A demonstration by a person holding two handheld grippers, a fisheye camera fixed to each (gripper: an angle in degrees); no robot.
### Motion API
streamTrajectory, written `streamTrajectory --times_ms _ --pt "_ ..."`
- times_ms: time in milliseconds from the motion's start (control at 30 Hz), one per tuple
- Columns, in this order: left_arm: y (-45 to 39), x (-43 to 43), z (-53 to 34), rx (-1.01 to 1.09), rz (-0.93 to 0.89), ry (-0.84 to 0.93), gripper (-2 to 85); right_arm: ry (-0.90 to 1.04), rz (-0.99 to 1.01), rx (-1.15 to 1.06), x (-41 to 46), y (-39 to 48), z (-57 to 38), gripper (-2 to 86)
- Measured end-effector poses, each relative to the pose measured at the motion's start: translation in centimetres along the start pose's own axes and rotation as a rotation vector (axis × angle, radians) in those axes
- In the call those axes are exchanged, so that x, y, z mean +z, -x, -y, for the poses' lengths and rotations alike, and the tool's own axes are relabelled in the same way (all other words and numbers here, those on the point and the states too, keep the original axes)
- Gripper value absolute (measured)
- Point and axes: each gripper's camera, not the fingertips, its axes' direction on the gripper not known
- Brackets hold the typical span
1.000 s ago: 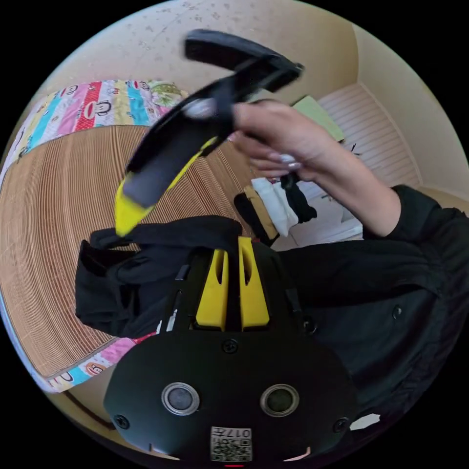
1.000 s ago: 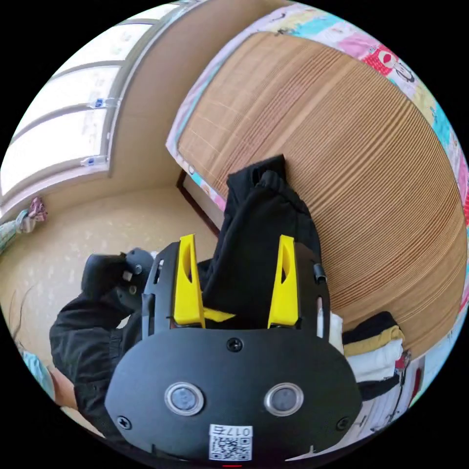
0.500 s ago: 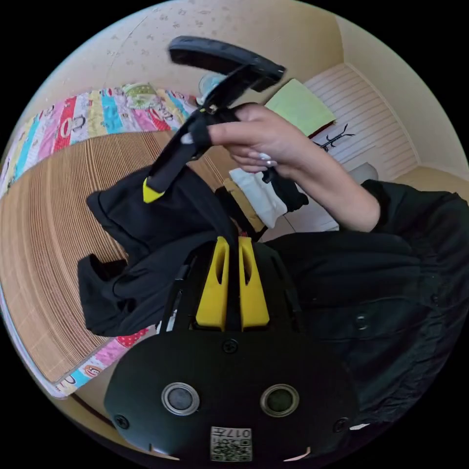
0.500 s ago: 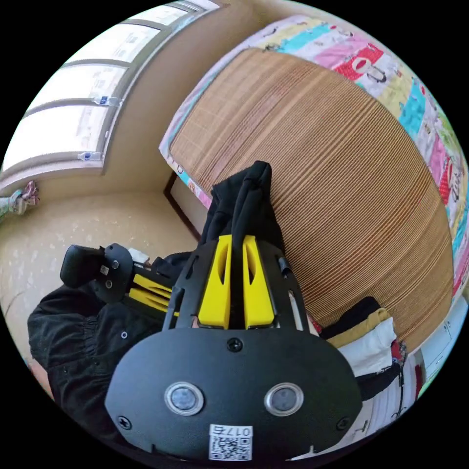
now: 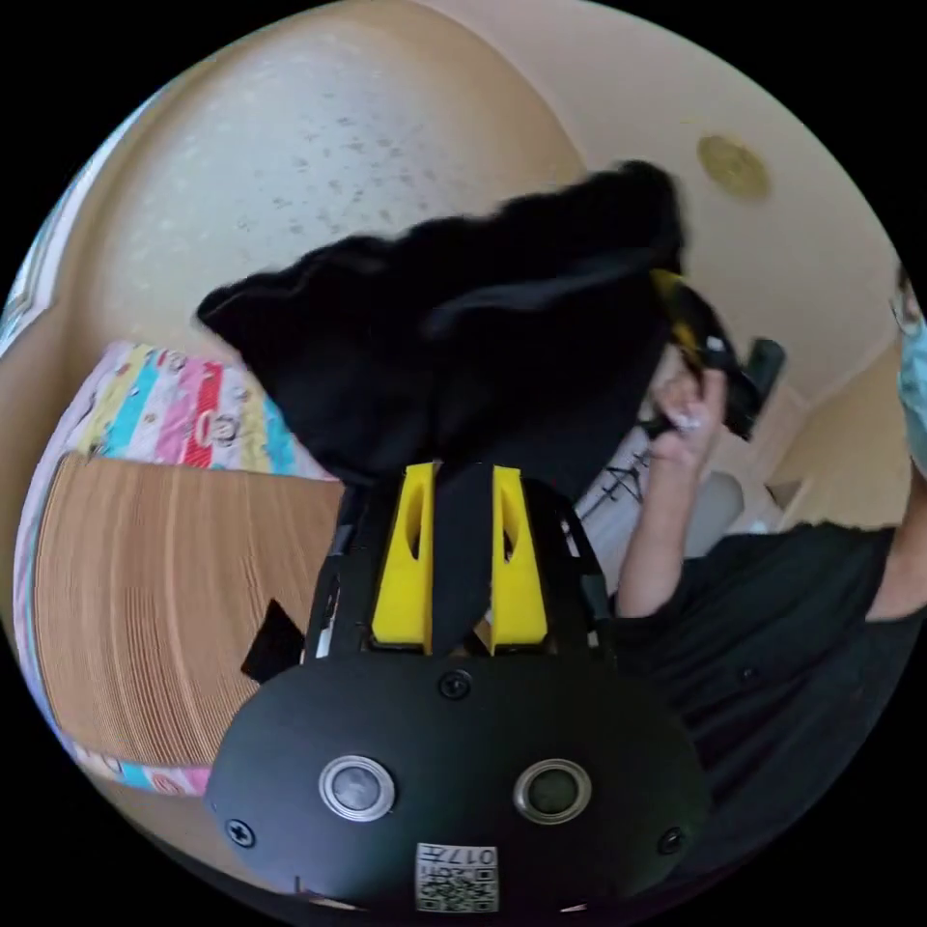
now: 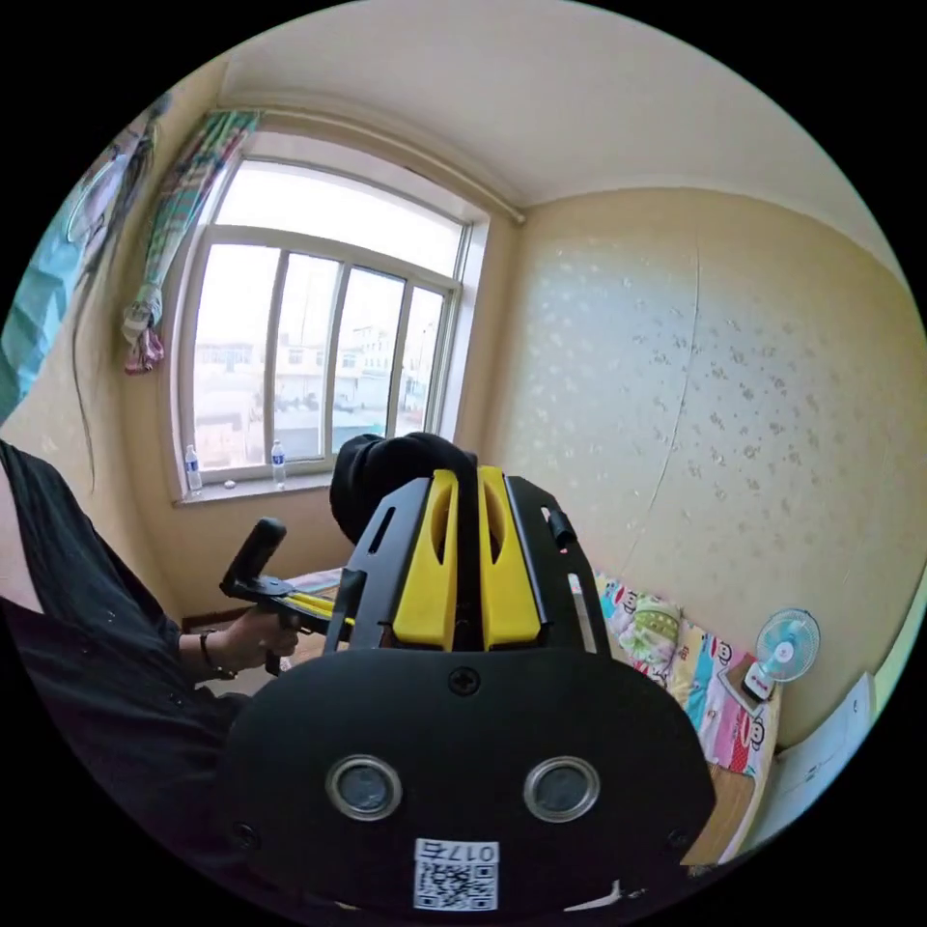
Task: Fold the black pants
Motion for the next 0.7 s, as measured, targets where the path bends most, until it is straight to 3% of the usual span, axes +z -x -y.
streamTrajectory --times_ms 133,200,333,400,700 --pt "2.7 -0.6 -0.5 -0.106 -0.049 -0.105 17.5 -0.121 0.129 -0.040 -6.2 1.2 2.6 3.1" --pt "1.9 -2.0 -0.3 -0.064 -0.051 -0.261 18.6 -0.175 0.154 -0.039 -8.5 1.9 3.1 3.1" --pt "-0.4 -3.5 0.0 0.010 -0.086 -0.415 12.6 -0.268 0.182 -0.038 -13.7 2.0 4.3 2.9" --pt "-2.9 -5.0 0.9 0.133 -0.109 -0.498 1.5 -0.301 0.176 -0.034 -15.9 1.6 4.8 2.9" --pt "-15.3 -16.4 2.6 0.519 -0.172 -0.814 -1.0 -0.632 0.097 0.078 -29.3 -0.6 2.6 2.6"
